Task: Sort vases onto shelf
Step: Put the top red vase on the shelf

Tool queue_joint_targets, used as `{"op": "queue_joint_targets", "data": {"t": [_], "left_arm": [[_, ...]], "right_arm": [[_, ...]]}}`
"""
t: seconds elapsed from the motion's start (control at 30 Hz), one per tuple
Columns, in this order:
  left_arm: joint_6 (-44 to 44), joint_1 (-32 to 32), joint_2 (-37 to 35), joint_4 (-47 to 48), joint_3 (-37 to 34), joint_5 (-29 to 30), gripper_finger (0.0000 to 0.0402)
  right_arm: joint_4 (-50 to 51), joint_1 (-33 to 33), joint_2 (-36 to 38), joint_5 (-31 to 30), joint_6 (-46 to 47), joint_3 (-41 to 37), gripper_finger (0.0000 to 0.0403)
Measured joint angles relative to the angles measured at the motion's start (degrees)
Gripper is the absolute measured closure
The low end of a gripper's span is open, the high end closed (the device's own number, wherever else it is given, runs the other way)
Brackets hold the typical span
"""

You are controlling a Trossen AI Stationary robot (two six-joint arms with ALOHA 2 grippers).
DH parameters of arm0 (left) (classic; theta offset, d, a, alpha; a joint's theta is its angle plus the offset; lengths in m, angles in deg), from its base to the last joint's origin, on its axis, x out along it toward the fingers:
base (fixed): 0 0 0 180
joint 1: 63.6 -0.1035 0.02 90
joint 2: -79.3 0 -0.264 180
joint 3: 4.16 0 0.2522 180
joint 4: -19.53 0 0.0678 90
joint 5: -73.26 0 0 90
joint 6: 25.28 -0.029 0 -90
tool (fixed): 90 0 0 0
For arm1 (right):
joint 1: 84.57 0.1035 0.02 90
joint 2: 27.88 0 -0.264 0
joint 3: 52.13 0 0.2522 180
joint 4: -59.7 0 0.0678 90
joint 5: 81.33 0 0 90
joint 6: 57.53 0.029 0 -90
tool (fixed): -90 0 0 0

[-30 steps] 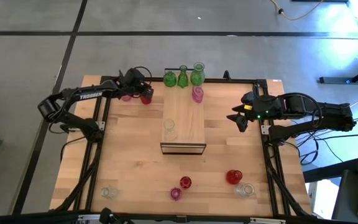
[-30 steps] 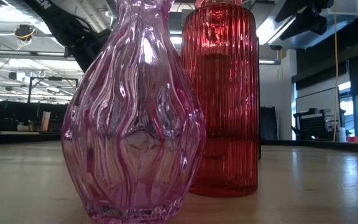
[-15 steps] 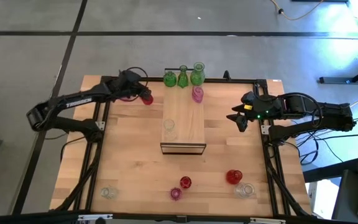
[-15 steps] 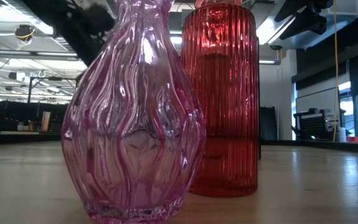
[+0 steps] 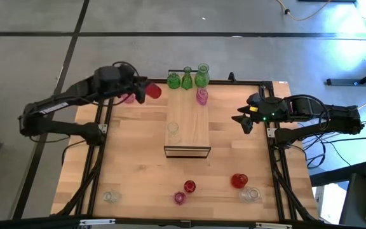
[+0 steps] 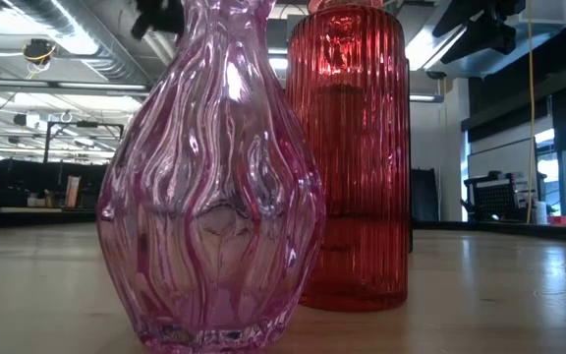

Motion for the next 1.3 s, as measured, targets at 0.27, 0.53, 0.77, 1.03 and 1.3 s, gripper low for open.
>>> {"op": "queue_joint_targets", "data": {"t": [0.27,0.53,0.77,1.03,1.3], "left_arm": [[-7.51,6.32,12.84,5.88,15.54,0.21,0.0296],[-11.49,9.58,25.45,11.33,28.22,-1.39,0.0296],[-16.24,13.80,33.33,13.33,36.09,1.40,0.0296],[-17.92,15.85,40.15,15.88,38.85,3.61,0.0296],[-18.39,16.37,43.63,15.36,38.96,4.89,0.0296]], "right_arm": [[-0.01,0.00,0.00,0.01,0.00,0.00,0.0162],[0.02,0.00,0.00,0.60,0.33,0.00,0.0162],[0.04,-0.01,0.00,0.53,0.35,0.00,0.0162],[0.41,-0.01,0.00,0.51,0.39,0.00,0.0162],[0.50,-0.01,0.00,0.51,0.37,0.00,0.0162]]}}
